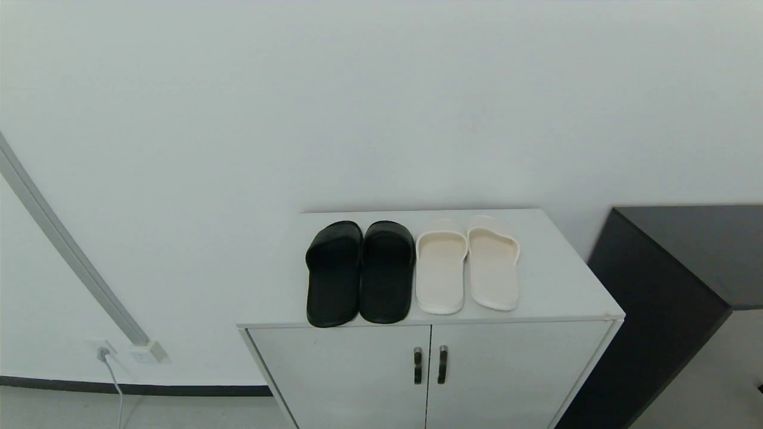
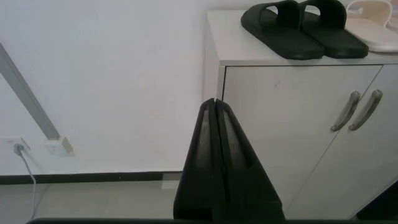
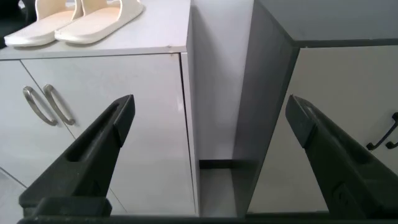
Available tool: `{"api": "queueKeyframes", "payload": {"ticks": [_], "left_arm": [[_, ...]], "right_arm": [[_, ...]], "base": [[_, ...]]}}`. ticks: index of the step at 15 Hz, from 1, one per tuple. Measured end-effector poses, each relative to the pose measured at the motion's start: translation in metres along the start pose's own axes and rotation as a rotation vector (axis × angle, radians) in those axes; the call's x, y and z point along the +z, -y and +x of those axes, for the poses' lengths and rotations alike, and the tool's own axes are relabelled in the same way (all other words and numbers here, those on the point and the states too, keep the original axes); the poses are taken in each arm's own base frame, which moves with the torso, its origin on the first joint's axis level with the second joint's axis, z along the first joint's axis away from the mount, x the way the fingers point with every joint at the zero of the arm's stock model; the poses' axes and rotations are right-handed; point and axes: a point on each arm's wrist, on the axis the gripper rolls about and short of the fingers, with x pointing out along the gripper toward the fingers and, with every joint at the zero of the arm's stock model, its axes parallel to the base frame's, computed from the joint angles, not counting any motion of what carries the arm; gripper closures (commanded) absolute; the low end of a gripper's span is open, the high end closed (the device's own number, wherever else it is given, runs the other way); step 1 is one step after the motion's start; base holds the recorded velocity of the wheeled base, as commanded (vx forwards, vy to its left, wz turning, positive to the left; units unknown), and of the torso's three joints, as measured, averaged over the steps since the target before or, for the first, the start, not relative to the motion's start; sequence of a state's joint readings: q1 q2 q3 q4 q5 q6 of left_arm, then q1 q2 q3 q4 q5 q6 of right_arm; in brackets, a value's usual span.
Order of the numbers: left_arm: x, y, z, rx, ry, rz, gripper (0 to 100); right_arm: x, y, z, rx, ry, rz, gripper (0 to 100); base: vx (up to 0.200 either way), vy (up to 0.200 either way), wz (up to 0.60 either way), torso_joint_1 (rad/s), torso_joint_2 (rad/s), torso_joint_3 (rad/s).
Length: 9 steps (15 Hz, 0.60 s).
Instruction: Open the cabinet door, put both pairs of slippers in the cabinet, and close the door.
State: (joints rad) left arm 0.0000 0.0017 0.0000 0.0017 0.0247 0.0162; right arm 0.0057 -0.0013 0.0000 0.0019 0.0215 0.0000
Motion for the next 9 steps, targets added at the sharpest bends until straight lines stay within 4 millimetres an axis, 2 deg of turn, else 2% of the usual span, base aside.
{"api": "queueKeyframes", "payload": {"ticks": [6, 7, 9], "left_arm": [[0.0, 0.0, 0.0, 0.001, 0.0, 0.001, 100], [0.0, 0.0, 0.0, 0.0, 0.0, 0.0, 100], [0.0, 0.0, 0.0, 0.0, 0.0, -0.001, 100]], "right_arm": [[0.0, -0.001, 0.0, 0.032, 0.004, -0.043, 0], [0.004, -0.001, -0.001, 0.027, 0.023, -0.043, 0], [0.037, -0.001, -0.009, 0.025, 0.108, -0.006, 0]], "base": [[0.0, 0.0, 0.0, 0.0, 0.0, 0.0], [0.0, 0.0, 0.0, 0.0, 0.0, 0.0], [0.0, 0.0, 0.0, 0.0, 0.0, 0.0]]}}
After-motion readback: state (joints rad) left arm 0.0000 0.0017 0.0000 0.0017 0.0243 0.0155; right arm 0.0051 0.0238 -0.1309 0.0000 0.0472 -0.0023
